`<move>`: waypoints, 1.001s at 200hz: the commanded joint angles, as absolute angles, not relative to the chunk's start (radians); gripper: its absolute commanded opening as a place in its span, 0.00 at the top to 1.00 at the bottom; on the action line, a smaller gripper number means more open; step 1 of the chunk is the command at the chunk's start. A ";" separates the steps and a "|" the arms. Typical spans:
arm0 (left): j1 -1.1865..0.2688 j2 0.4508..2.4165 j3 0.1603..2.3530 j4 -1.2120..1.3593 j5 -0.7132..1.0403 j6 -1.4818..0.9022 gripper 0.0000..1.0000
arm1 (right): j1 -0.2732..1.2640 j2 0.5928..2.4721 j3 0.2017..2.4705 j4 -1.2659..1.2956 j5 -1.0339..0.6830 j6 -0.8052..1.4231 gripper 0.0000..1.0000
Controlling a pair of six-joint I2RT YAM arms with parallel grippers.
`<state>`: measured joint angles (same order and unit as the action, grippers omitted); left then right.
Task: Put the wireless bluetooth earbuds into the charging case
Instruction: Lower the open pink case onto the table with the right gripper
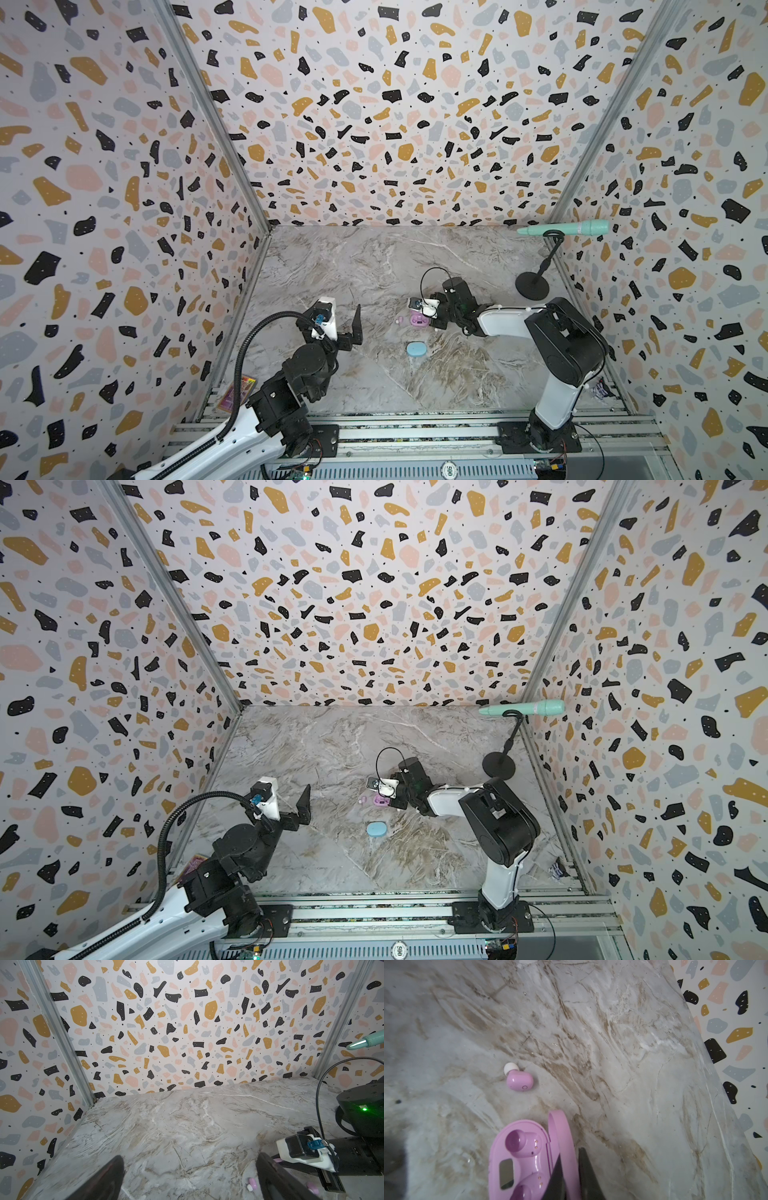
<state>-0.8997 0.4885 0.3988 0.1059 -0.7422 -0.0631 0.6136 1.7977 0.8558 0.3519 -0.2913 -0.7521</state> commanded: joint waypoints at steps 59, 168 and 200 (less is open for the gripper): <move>-0.903 0.477 0.383 0.146 -0.742 -0.051 0.00 | 0.607 1.730 0.853 0.357 -0.336 -0.721 0.81; -0.902 0.483 0.382 0.147 -0.742 -0.054 0.00 | 0.596 1.646 0.840 0.364 -0.364 -0.690 0.61; -0.903 0.483 0.382 0.146 -0.745 -0.057 0.00 | 0.595 1.590 0.831 0.359 -0.364 -0.687 0.58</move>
<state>-0.8997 0.4873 0.3878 0.1062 -0.7418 -0.0631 0.5995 1.6592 0.8421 0.3523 -0.3481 -0.7040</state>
